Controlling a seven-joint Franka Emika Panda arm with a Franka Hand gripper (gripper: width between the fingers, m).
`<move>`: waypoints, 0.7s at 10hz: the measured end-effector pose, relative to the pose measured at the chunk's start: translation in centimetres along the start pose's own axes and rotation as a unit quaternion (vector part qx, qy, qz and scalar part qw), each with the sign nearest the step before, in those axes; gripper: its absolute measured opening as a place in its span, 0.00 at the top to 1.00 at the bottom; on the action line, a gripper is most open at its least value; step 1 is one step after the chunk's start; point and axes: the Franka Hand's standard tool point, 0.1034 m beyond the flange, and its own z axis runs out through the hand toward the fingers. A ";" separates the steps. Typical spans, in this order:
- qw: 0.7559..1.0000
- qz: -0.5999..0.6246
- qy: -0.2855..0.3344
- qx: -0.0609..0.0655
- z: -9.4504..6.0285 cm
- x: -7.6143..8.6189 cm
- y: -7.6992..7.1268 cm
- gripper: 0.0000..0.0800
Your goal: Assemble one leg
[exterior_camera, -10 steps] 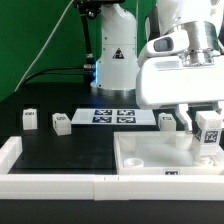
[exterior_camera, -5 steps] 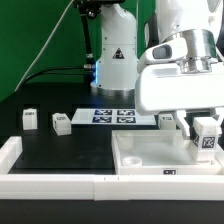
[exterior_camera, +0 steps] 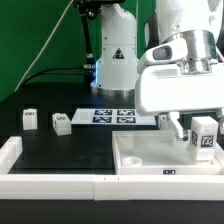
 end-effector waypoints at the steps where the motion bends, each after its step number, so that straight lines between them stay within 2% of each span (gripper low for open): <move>1: 1.000 0.000 0.000 0.000 0.0 0.0 0.0 0.23; 3: 1.000 -0.003 -0.004 -0.001 -0.1 0.0 0.3 0.19; 4: 1.000 -0.003 -0.006 -0.002 -0.7 0.5 0.9 0.19; 7: 1.000 -0.001 -0.025 0.003 -3.0 2.5 1.3 0.19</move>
Offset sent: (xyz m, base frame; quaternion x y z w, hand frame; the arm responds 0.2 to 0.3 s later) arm -0.0007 -0.0191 0.0194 0.0063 -0.0303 -0.0186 0.9993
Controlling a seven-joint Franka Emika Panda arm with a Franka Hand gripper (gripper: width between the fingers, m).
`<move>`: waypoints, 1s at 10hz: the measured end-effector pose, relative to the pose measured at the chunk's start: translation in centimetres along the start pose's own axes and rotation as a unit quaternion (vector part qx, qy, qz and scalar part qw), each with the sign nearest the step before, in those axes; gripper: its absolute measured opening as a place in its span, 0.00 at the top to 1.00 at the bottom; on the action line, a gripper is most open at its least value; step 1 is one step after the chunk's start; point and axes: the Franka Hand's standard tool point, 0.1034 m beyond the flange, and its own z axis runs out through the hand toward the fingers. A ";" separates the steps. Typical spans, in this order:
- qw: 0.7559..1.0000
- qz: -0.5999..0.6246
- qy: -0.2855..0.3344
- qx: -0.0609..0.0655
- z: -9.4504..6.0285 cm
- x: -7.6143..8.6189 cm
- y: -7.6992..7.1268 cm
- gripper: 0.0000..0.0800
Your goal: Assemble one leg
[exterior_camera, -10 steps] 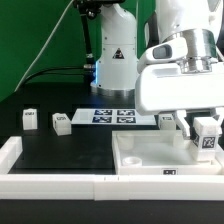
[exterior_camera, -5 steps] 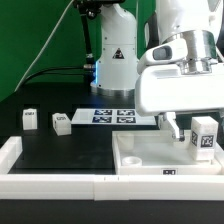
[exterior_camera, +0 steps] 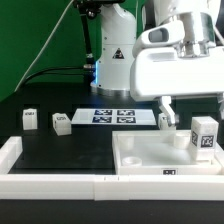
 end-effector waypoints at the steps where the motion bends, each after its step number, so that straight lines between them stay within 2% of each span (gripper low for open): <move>1: 1.000 -0.001 -0.008 0.002 0.2 -0.2 -0.2 0.19; 3: 1.000 0.000 -0.027 0.006 0.4 -0.8 -0.4 0.19; 5: 0.991 0.014 -0.132 0.027 0.5 -0.9 -1.7 0.19; 7: 0.969 0.016 -0.242 0.044 0.5 -1.5 -2.0 0.19; 8: 0.960 0.012 -0.276 0.046 0.8 -1.2 -1.7 0.19; 9: 0.964 0.014 -0.264 0.042 1.4 -0.6 -1.1 0.19; 10: 0.964 0.016 -0.263 0.040 1.5 -0.7 -0.7 0.19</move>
Offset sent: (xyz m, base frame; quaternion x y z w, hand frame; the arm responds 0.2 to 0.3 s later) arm 0.0000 0.0000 0.0000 0.0000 -0.1790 0.0000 0.9838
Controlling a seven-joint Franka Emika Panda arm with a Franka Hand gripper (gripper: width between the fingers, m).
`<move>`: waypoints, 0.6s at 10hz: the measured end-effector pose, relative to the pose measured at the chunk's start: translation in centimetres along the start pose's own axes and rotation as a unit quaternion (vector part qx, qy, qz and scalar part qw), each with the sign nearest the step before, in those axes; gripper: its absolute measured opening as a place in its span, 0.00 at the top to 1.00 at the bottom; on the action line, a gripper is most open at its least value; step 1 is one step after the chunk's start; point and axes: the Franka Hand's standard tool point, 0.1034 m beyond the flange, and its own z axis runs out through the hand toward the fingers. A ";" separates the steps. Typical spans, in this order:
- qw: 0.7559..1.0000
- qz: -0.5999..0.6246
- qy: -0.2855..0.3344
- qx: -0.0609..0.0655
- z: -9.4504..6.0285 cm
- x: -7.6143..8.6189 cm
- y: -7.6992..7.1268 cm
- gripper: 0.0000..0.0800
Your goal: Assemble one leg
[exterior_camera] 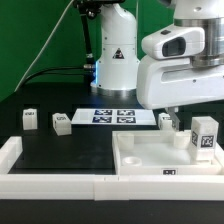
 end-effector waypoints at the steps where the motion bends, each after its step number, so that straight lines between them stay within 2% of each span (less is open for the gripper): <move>1: 1.000 0.002 0.000 -0.001 0.0 0.0 0.2 0.19; 5: 1.000 0.011 0.009 -0.002 0.2 0.1 0.2 0.22; 6: 1.000 0.011 0.009 -0.002 0.2 0.1 0.2 0.44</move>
Offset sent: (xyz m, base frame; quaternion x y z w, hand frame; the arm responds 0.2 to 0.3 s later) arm -0.0095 0.0044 -0.0066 -0.0009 0.0304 -0.0077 0.9995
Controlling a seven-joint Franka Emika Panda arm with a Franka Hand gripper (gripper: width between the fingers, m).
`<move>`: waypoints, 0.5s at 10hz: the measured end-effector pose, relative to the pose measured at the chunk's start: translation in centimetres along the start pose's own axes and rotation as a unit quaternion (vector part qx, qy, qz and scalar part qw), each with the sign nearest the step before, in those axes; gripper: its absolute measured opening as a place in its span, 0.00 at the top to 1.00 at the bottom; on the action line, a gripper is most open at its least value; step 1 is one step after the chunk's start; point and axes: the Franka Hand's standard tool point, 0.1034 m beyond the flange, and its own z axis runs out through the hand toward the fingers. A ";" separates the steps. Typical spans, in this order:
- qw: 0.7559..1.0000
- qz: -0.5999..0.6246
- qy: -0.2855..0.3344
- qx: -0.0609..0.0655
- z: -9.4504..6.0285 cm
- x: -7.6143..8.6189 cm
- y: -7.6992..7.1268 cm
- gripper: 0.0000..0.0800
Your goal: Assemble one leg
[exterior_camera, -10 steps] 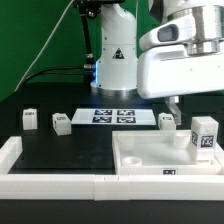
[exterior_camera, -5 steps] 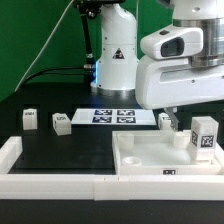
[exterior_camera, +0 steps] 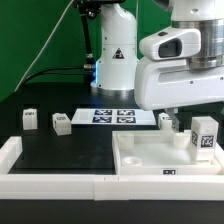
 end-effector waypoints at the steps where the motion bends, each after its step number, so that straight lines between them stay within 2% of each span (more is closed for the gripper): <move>1: 1.000 0.000 0.000 0.000 0.0 0.0 0.0 0.64; 5: 0.999 0.039 0.000 0.001 0.0 0.0 0.0 0.64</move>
Offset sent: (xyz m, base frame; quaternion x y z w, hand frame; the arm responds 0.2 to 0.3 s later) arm 0.0000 0.0000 0.0000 0.0000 0.0000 0.0000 1.0000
